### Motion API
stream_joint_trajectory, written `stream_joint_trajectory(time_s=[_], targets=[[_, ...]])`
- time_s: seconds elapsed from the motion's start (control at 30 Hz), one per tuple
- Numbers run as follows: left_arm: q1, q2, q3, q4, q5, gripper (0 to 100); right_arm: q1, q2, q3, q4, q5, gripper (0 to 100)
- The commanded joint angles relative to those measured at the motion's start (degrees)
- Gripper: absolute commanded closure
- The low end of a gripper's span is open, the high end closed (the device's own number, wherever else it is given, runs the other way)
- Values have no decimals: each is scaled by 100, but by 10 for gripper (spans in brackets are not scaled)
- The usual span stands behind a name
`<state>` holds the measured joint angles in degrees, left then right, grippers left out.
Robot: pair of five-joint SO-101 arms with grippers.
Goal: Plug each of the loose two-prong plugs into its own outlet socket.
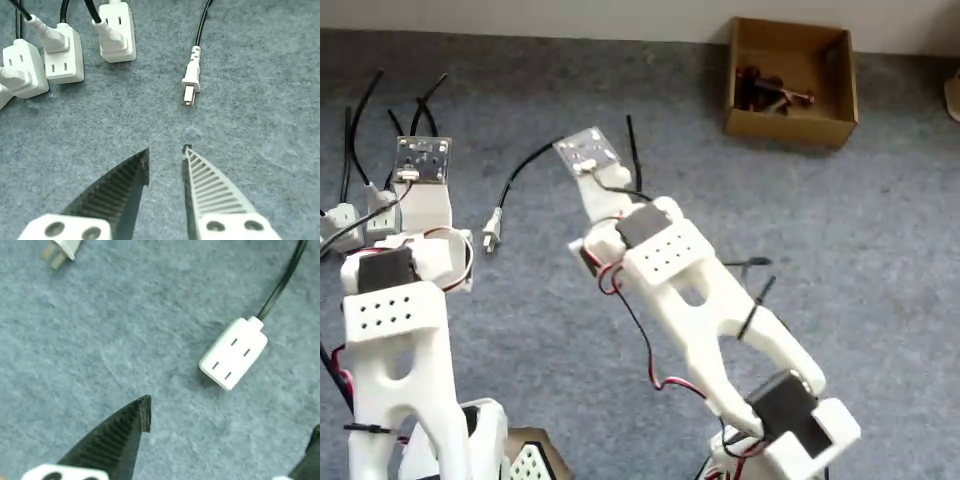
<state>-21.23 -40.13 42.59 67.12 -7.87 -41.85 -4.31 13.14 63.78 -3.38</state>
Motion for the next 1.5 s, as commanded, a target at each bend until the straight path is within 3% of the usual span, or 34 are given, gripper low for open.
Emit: stream_joint_trajectory(time_s=[0.0, 0.23, 0.53, 0.93, 1.33, 1.47], targets=[[-312, -189, -22, -88, -79, 883, -303, 312, -998, 57, -413, 552], [-1059, -180, -31, -334, -79, 883, -505, 1552, -2387, 31, -1099, 552], [-1446, -189, -22, -387, -79, 814, -593, 3503, -4681, 251, -1837, 552], [-1956, -198, -31, -545, -79, 815, -1165, 5305, -7380, 462, -1908, 552], [-2141, -198, -31, -589, -79, 815, -1112, 5833, -8400, 743, -4273, 552], [-2141, -198, -31, -589, -79, 815, -1174, 5842, -8391, 743, -4527, 552]])
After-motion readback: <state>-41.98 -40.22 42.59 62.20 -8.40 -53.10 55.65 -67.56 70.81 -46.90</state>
